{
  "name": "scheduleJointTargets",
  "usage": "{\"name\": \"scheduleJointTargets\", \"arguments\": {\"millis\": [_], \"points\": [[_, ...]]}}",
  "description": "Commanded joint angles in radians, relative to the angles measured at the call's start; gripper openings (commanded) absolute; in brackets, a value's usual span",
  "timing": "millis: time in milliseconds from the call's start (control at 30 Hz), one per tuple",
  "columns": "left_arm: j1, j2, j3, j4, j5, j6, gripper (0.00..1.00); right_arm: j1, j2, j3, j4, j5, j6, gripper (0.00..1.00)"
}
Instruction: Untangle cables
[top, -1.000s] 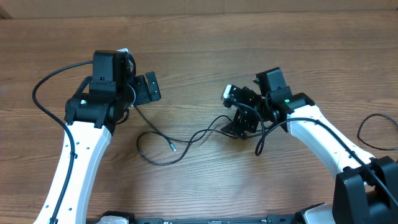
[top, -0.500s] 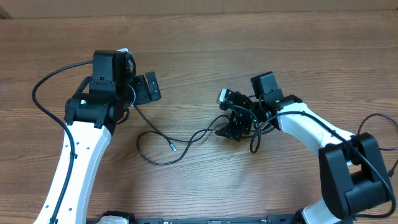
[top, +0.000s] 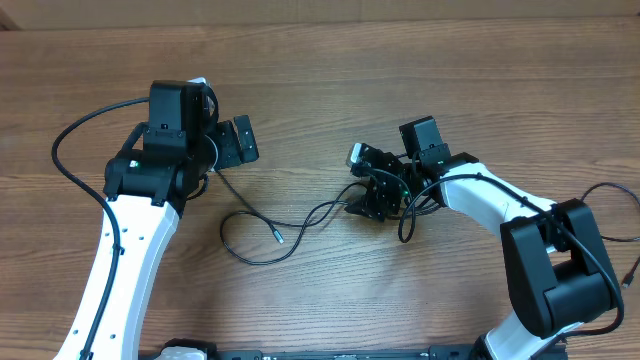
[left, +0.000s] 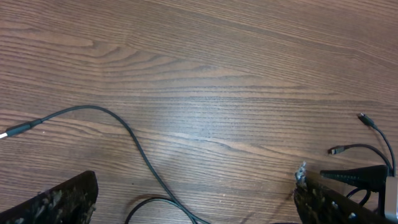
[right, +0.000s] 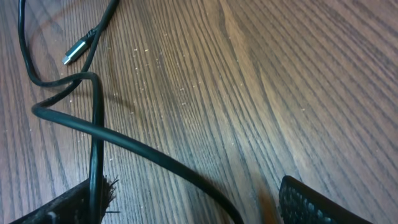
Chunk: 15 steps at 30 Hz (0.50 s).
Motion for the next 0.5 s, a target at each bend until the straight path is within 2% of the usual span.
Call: {"name": "scheduleJointTargets", "arguments": {"millis": [0,133,333,467], "points": [[0.002,0.000,0.010,0.001,0.007,0.011,0.99,0.000,0.003,-0.006,0.000,-0.003,0.002,0.85],[0.002,0.000,0.010,0.001,0.007,0.011,1.00,0.000,0.001,0.000,-0.031,-0.002,0.002,0.91],[0.002,0.000,0.010,0.000,0.007,0.011,1.00,0.000,-0.072,0.090,-0.229,0.094,0.002,0.92],[0.002,0.000,0.010,0.001,0.007,0.011,1.00,0.000,-0.137,0.108,-0.244,0.185,0.001,0.92]]}}
